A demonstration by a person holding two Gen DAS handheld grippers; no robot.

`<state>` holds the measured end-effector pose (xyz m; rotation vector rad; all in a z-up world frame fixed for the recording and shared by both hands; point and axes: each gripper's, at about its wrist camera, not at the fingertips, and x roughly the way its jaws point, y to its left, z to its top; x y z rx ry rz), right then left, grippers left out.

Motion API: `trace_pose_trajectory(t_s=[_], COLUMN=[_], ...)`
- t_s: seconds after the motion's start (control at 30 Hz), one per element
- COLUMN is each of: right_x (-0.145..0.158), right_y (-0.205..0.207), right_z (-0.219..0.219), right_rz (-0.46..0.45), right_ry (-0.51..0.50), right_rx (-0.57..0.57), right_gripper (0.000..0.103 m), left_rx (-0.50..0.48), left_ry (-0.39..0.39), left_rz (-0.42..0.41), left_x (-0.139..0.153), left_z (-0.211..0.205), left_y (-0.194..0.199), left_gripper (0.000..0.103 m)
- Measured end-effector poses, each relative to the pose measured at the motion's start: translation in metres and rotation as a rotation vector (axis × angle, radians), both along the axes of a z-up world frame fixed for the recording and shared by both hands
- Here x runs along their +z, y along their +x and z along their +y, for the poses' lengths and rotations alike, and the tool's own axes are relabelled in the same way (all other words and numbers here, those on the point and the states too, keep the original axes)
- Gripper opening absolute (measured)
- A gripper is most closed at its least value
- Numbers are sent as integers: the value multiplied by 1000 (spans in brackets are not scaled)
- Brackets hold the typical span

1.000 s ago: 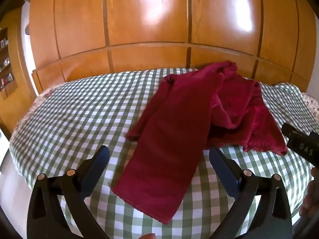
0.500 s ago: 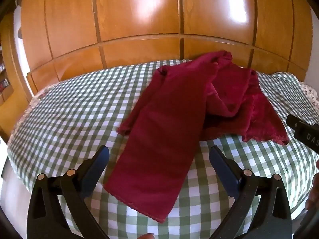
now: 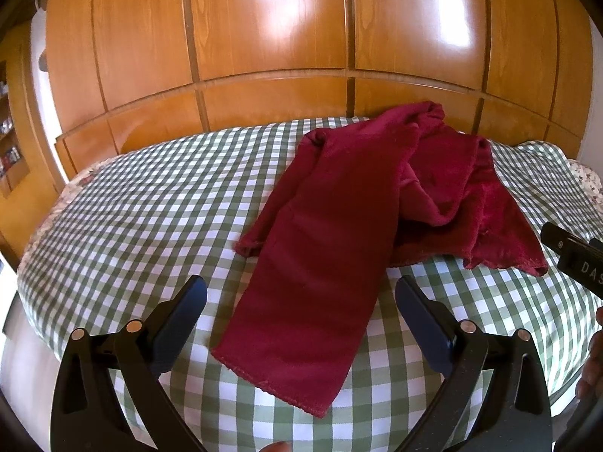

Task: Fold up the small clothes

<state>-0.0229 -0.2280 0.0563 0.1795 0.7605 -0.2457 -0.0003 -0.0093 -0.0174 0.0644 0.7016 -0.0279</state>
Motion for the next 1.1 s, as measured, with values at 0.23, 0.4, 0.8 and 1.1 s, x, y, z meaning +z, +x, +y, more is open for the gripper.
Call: trace_pose_trajectory(t_s=[0.23,0.4,0.8,1.1], right_x=[-2,-2,-6,-9], right_y=[-2,-2,-2,3], right_z=[-2,-2,-3,-5], right_rz=[8,8,20,18], right_ry=[10,10,13,29], right_rx=[-4,-5,-2,27], right_gripper=[101,101,101,101], left_rx=[-9,-10,-5,-15], left_ry=[-1,-2,-5,14], left_rz=[8,9,41,120], left_x=[-3,-3,-13,-40], left_z=[-1,-1,3,15], left_y=[-1,-1,2,13], left_gripper=[99,99,99,99])
